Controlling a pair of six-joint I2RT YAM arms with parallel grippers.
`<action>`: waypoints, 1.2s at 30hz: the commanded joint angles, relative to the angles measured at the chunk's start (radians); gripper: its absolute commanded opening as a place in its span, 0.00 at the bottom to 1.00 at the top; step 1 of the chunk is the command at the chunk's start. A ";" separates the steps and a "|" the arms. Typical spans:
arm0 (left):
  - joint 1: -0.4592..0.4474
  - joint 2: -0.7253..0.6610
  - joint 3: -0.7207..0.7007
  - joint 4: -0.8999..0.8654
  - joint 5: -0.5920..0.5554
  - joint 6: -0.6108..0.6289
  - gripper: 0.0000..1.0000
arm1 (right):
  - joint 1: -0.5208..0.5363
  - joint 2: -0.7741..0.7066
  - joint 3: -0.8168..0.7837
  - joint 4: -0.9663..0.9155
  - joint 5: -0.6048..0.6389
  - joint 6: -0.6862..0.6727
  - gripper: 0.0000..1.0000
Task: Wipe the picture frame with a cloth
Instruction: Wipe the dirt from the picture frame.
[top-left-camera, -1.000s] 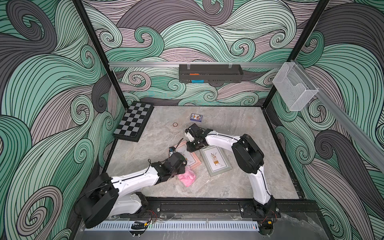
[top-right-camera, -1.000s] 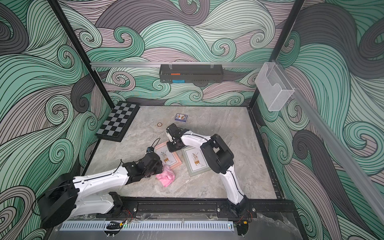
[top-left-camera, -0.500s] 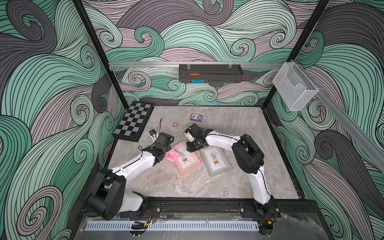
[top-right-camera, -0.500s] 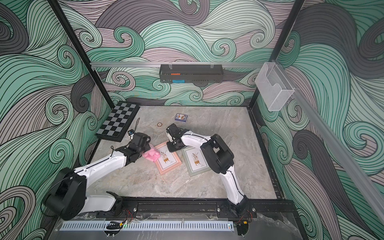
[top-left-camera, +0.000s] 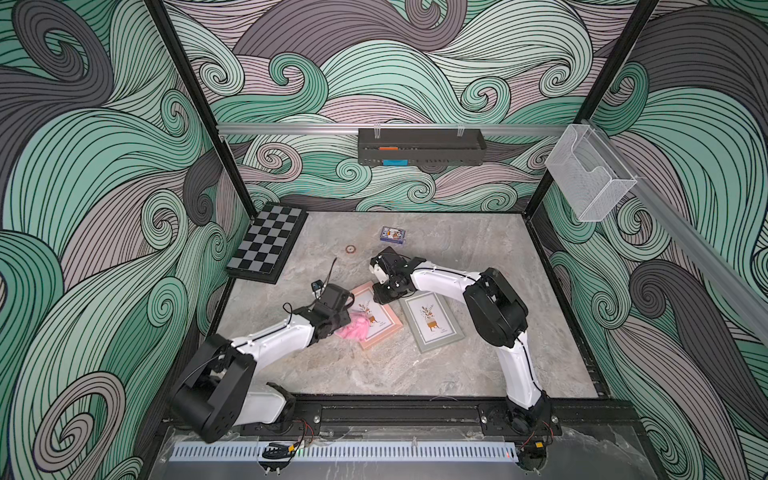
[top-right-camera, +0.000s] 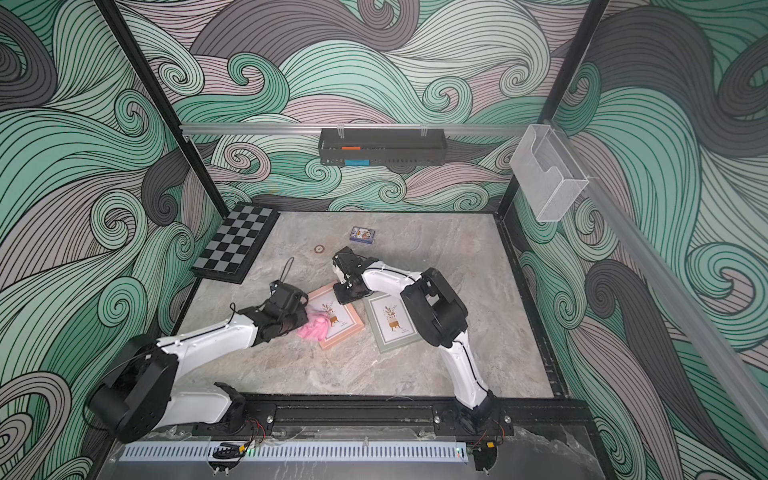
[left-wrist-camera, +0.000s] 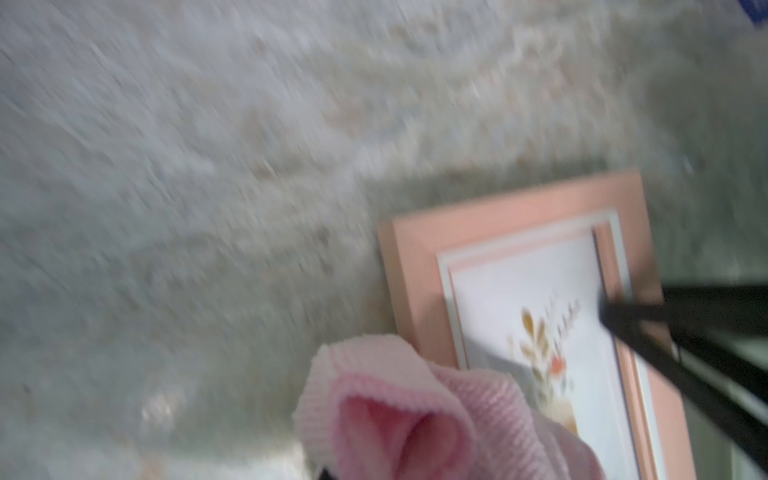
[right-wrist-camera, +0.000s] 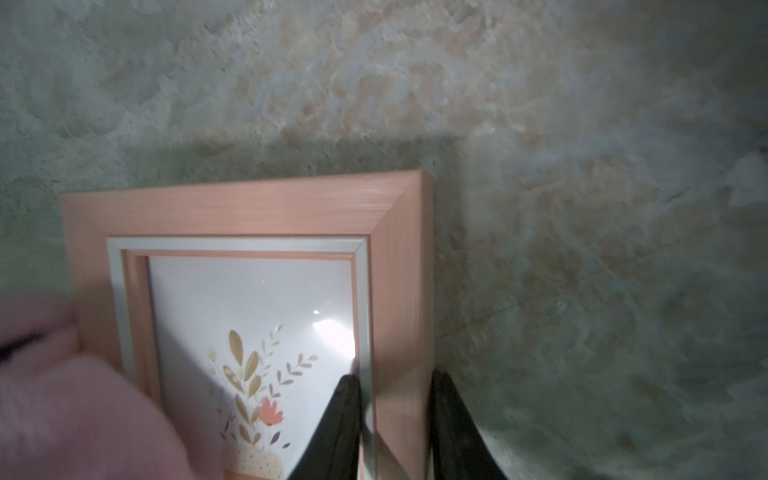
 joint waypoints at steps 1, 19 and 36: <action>-0.132 -0.055 -0.059 -0.088 0.088 -0.133 0.00 | 0.004 0.169 -0.097 -0.212 -0.004 0.016 0.00; -0.383 0.310 0.218 0.308 0.038 -0.105 0.00 | -0.024 0.167 -0.096 -0.213 -0.033 -0.004 0.00; -0.477 0.190 0.357 0.093 -0.099 0.008 0.00 | -0.031 0.121 -0.163 -0.227 -0.014 0.067 0.00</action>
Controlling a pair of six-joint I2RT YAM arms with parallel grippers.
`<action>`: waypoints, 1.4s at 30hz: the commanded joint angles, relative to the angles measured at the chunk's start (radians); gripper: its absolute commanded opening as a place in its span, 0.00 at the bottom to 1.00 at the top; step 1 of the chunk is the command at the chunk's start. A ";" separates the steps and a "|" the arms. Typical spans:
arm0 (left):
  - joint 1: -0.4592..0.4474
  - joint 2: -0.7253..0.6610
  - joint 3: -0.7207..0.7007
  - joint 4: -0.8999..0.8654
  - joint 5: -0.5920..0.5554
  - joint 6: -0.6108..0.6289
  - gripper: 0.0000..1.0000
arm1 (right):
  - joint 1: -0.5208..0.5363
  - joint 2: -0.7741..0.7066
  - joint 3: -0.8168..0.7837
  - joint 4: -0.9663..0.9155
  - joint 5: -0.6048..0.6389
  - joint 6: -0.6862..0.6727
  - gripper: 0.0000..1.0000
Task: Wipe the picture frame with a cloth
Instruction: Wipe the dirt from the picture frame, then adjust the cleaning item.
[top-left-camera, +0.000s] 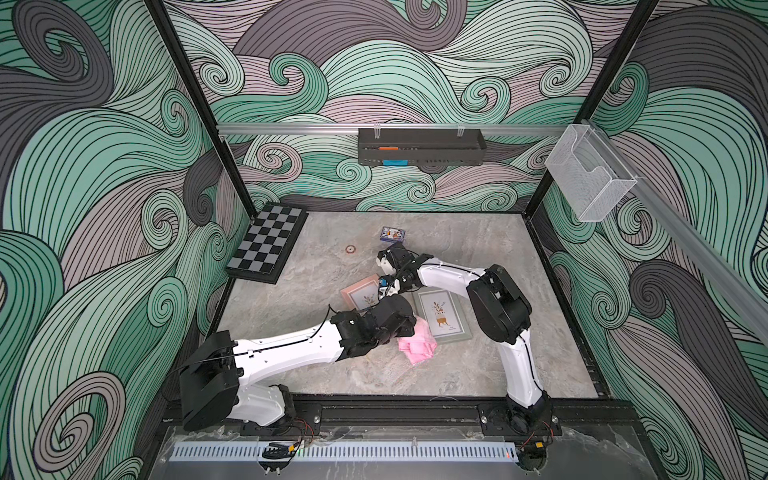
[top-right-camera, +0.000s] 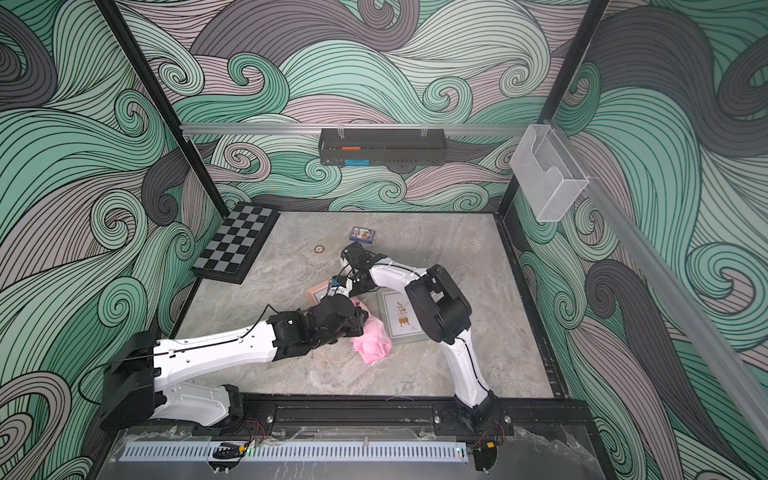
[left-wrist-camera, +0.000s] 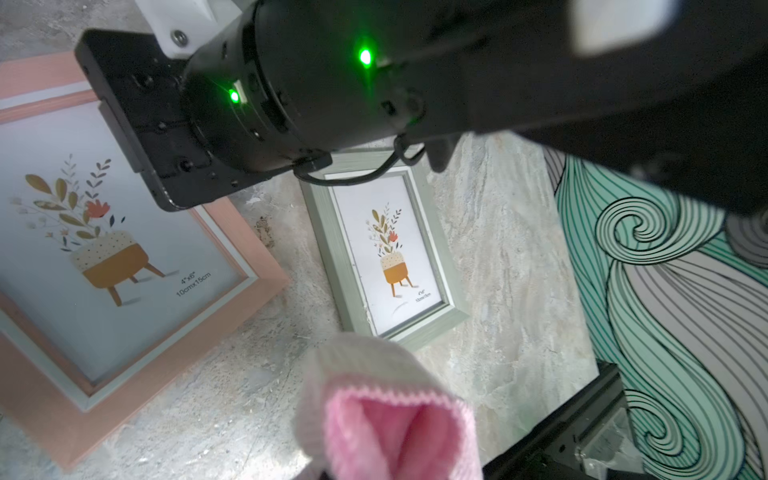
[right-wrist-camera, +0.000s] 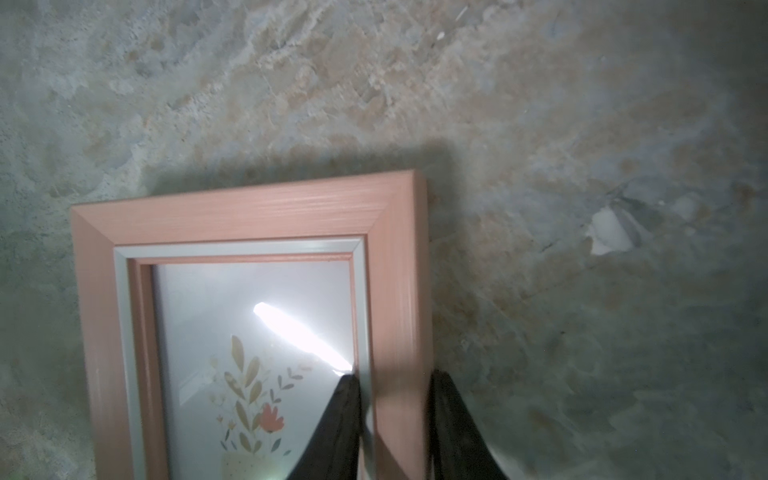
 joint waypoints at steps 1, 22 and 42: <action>0.000 0.090 -0.017 0.052 -0.044 0.057 0.00 | 0.029 0.128 -0.134 -0.305 0.004 0.067 0.00; 0.076 0.097 -0.249 -0.336 -0.463 -0.382 0.00 | 0.034 0.138 -0.156 -0.280 -0.030 0.061 0.00; 0.418 -0.376 -0.413 -0.424 -0.520 -0.262 0.00 | 0.040 0.029 -0.153 -0.264 -0.003 0.087 0.05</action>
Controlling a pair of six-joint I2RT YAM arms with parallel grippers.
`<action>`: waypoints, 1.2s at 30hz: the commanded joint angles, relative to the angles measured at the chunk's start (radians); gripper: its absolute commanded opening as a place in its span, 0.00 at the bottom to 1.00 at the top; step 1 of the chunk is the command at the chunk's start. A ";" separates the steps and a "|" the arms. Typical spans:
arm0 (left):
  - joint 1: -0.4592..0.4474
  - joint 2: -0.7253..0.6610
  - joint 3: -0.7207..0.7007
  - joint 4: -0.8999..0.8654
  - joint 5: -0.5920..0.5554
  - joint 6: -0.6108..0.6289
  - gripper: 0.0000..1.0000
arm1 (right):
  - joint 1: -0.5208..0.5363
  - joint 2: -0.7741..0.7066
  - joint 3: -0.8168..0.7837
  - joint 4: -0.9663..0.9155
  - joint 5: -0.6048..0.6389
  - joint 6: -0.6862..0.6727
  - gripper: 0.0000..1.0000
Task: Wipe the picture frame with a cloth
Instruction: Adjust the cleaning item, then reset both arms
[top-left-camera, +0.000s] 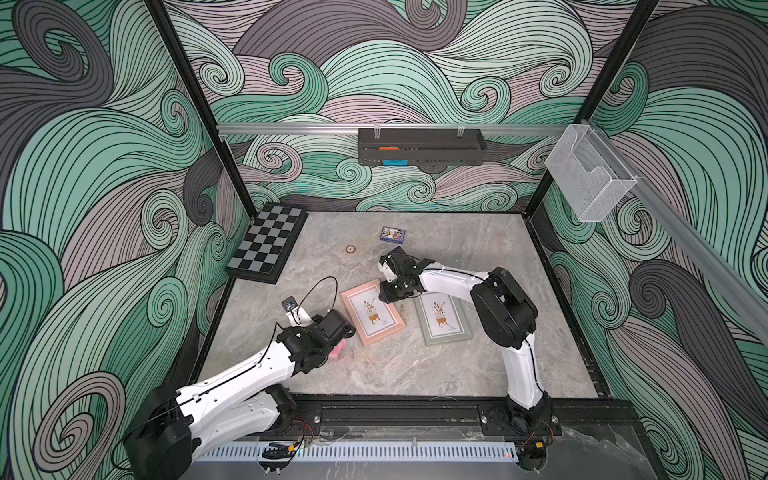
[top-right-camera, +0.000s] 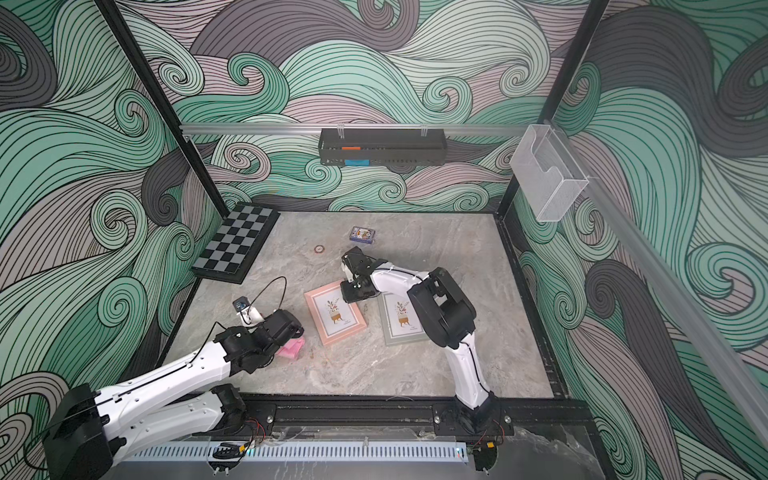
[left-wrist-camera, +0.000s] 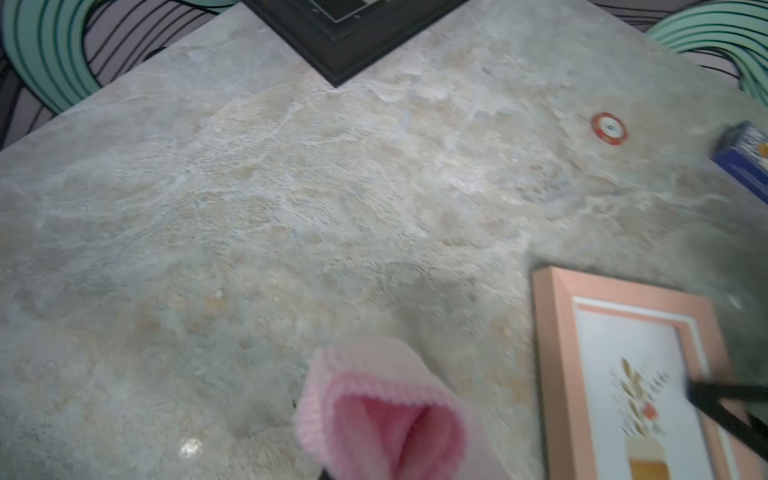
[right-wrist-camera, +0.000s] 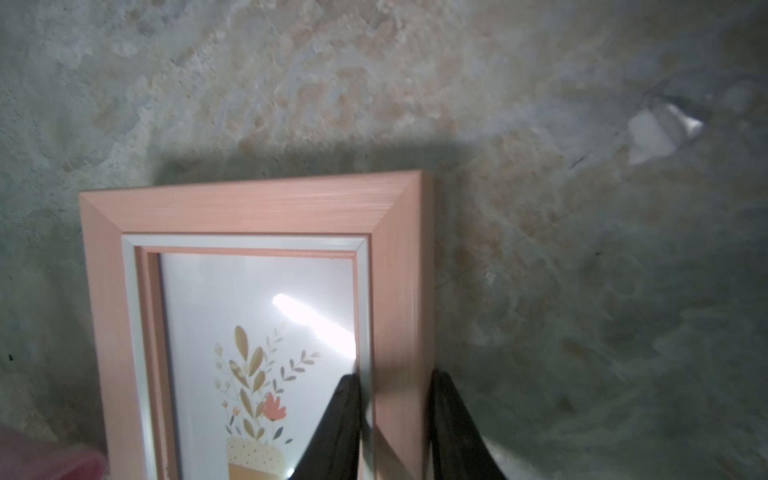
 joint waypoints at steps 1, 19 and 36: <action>0.092 0.045 -0.035 0.122 0.002 0.072 0.00 | 0.017 0.084 -0.085 -0.266 0.007 0.030 0.06; 0.294 0.109 0.019 0.343 0.225 0.324 0.99 | 0.049 -0.003 -0.081 -0.287 0.135 0.163 0.92; 0.316 -0.172 0.206 0.107 0.259 0.490 0.99 | 0.112 -0.606 -0.054 -0.311 0.167 -0.069 0.99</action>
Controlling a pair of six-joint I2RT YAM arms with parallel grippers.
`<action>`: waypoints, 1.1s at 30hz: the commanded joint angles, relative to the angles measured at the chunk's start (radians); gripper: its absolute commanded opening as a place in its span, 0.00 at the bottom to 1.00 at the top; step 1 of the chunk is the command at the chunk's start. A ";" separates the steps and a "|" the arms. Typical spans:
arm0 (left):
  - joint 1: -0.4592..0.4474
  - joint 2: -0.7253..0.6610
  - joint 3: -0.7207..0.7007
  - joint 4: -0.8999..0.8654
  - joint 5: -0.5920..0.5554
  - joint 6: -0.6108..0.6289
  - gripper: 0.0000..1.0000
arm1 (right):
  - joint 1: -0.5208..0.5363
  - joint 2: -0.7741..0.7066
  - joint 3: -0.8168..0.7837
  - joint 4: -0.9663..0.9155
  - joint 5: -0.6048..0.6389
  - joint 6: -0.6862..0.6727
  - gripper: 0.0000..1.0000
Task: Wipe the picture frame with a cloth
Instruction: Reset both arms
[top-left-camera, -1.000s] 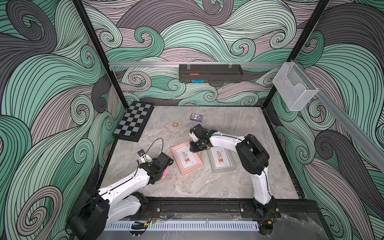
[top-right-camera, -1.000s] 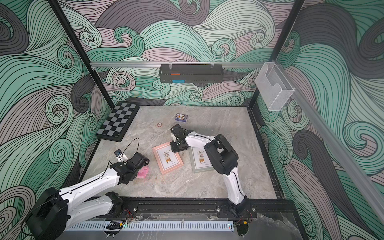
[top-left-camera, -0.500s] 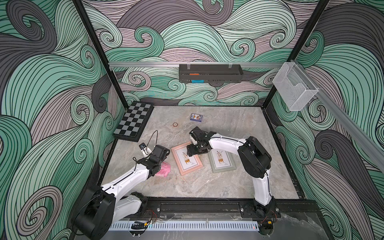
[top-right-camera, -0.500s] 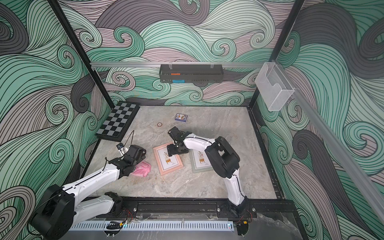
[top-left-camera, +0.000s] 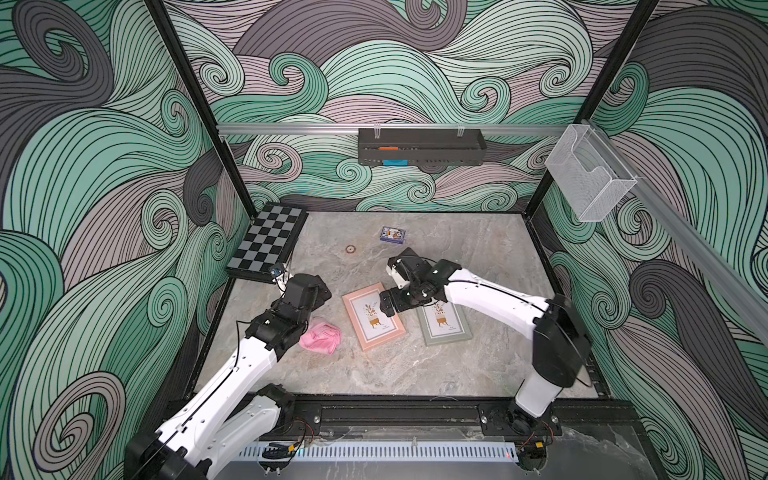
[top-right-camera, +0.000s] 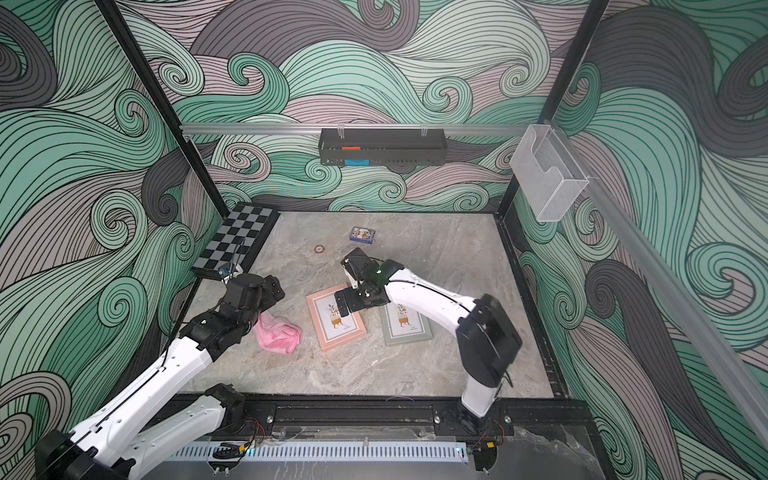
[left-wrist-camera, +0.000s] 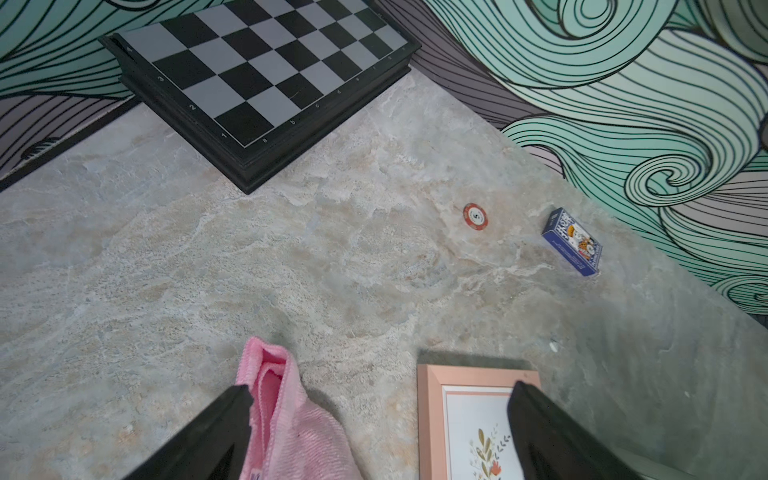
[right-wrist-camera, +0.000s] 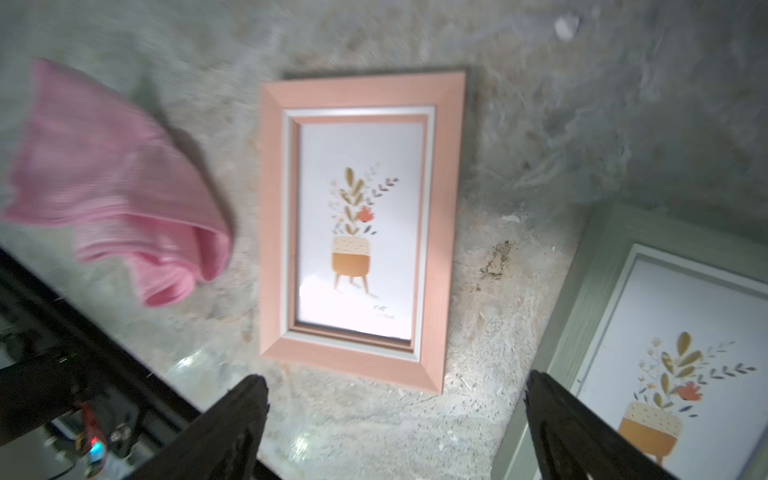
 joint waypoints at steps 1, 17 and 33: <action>0.008 -0.052 0.008 -0.102 -0.065 0.018 0.99 | -0.016 -0.189 0.009 -0.034 0.137 -0.126 0.99; 0.288 0.103 -0.135 0.195 -0.082 0.180 0.99 | -0.653 -0.136 -0.717 1.023 0.561 -0.370 0.99; 0.488 0.484 -0.232 0.966 0.153 0.616 0.99 | -0.704 -0.134 -0.968 1.572 0.286 -0.414 0.99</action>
